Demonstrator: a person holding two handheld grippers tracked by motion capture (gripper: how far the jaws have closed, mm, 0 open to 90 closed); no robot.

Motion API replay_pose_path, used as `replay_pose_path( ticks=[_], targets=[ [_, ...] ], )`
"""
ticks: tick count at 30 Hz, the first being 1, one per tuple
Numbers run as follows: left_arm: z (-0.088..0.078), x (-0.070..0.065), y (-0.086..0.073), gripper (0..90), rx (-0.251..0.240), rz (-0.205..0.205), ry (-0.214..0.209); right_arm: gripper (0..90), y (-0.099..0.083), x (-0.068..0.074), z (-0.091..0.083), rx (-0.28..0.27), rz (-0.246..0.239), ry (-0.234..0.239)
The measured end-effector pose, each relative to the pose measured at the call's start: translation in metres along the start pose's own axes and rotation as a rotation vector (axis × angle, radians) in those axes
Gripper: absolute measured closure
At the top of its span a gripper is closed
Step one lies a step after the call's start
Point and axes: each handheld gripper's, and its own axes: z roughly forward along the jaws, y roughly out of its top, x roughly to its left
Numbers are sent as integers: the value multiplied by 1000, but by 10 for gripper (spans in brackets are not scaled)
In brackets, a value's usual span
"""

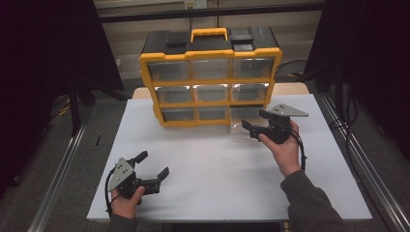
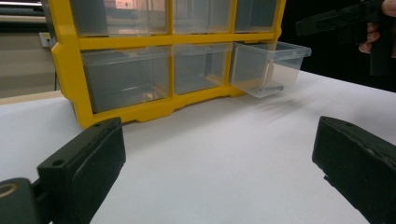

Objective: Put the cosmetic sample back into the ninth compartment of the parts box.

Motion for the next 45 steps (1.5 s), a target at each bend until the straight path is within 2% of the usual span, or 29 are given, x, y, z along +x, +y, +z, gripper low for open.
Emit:
replay_pose_path(
  ticks=[11, 27, 38, 40, 41, 42, 45],
  targets=[
    [0, 0, 0, 28, 5, 3, 0, 77, -7, 7, -24, -24, -15, 30],
    [-1, 1, 0, 28, 11, 17, -5, 63, -34, 2, -63, -51, -31, 41],
    [-1, 0, 0, 28, 10, 22, -1, 63, -54, -5, -85, -78, -3, 35],
    [-2, 2, 1, 28, 28, 41, -9, 63, -59, -6, -89, -73, 0, 29],
    [-2, 2, 0, 28, 27, 40, -8, 63, -61, -7, -90, -74, 7, 29],
    [0, 0, 0, 28, 6, 16, 1, 63, -63, -8, -92, -77, 5, 26],
    [0, 0, 0, 28, 7, 14, -3, 63, -68, -10, -96, -78, 13, 21]
  ],
)
